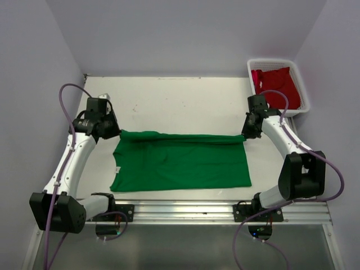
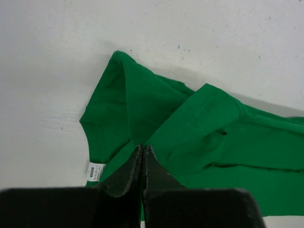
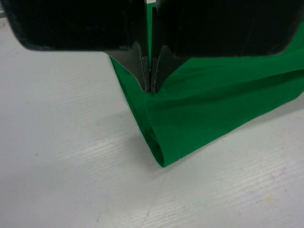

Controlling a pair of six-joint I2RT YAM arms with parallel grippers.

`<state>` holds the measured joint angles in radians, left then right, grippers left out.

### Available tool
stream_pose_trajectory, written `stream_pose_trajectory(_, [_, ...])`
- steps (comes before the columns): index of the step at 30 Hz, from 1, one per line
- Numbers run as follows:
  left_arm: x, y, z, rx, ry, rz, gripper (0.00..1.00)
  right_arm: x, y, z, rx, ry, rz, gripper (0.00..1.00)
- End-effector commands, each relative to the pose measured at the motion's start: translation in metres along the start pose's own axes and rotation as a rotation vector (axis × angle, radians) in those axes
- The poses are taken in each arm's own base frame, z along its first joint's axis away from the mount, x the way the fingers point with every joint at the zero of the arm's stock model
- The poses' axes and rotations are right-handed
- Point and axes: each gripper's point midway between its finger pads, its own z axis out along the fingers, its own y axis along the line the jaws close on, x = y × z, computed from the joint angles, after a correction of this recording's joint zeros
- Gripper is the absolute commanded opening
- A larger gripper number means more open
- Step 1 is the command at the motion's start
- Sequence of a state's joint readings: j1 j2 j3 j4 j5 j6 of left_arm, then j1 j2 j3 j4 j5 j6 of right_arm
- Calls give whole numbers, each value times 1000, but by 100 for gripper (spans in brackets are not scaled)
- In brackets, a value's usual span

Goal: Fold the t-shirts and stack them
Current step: Fold the other side of the tshirt into a rectangle

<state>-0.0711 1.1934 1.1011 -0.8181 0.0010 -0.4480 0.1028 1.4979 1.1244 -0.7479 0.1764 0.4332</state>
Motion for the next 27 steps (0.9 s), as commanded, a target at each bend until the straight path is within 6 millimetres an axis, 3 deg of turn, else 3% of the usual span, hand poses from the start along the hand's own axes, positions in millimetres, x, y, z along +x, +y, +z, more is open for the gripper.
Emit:
stream_pose_trajectory(1, [30, 11, -5, -5, 78, 15, 0, 13, -14, -4, 41, 9, 6, 0])
stream_pose_trajectory(5, [63, 16, -3, 8, 159, 9, 0, 26, -18, -1, 49, 40, 11, 0])
stream_pose_trajectory(8, [76, 21, -6, 2, 184, 6, 0, 36, -21, 0, 57, 69, 13, 0])
stream_pose_trajectory(27, [113, 38, -14, -47, 231, 2, 0, 67, -25, 7, 47, 133, 8, 0])
